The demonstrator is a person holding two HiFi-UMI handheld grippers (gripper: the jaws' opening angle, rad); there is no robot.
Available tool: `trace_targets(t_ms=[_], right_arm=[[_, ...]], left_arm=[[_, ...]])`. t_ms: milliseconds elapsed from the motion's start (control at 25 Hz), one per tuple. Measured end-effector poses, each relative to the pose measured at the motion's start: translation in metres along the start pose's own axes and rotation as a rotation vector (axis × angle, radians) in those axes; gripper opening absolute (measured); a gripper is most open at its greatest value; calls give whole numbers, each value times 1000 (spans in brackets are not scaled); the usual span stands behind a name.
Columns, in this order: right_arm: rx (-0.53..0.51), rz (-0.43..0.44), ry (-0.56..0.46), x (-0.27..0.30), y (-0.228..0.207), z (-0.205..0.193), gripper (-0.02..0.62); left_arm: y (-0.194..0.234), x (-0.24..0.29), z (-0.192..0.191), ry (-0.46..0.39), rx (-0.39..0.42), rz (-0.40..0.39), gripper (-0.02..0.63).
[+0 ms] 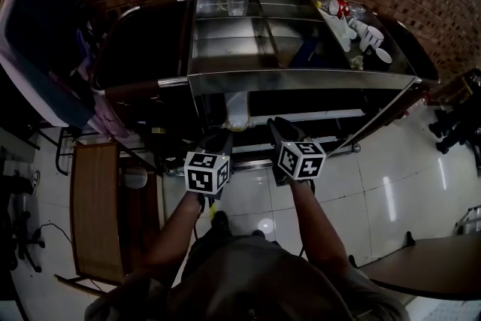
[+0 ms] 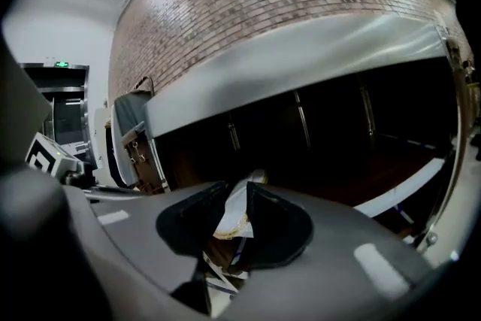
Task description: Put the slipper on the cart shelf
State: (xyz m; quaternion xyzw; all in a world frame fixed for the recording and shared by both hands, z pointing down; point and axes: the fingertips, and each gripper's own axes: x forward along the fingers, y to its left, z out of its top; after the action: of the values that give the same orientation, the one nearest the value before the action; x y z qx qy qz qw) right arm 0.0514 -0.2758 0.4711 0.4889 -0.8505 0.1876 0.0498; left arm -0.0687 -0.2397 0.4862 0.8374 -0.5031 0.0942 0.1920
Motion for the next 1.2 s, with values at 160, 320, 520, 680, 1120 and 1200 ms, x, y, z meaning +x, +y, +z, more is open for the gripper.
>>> trace_targets(t_ms=[160,320,520,680,1120,1200], right_arm=[[-64,38,-41,-28,5,20,30],[-102,86,-69,-53,11,36,0],[-173,125,-59,-76,17,48,0],[-192,170,-60,-87,27,54,0],[-191,221,-54,-86,40,51,0],[-187,227,-58,-86,41,51,0]], left_arm=[[-11,-12,13,-29,17,26,8],[-22,-24,24,-51,36,50,8],[-41,-32,34,-65,55,47,8],[-50,-38,43,-81,68,46,8],[-55,-43,52,-85,77,47,8],[-57,-44,53,-86,77,45,8]])
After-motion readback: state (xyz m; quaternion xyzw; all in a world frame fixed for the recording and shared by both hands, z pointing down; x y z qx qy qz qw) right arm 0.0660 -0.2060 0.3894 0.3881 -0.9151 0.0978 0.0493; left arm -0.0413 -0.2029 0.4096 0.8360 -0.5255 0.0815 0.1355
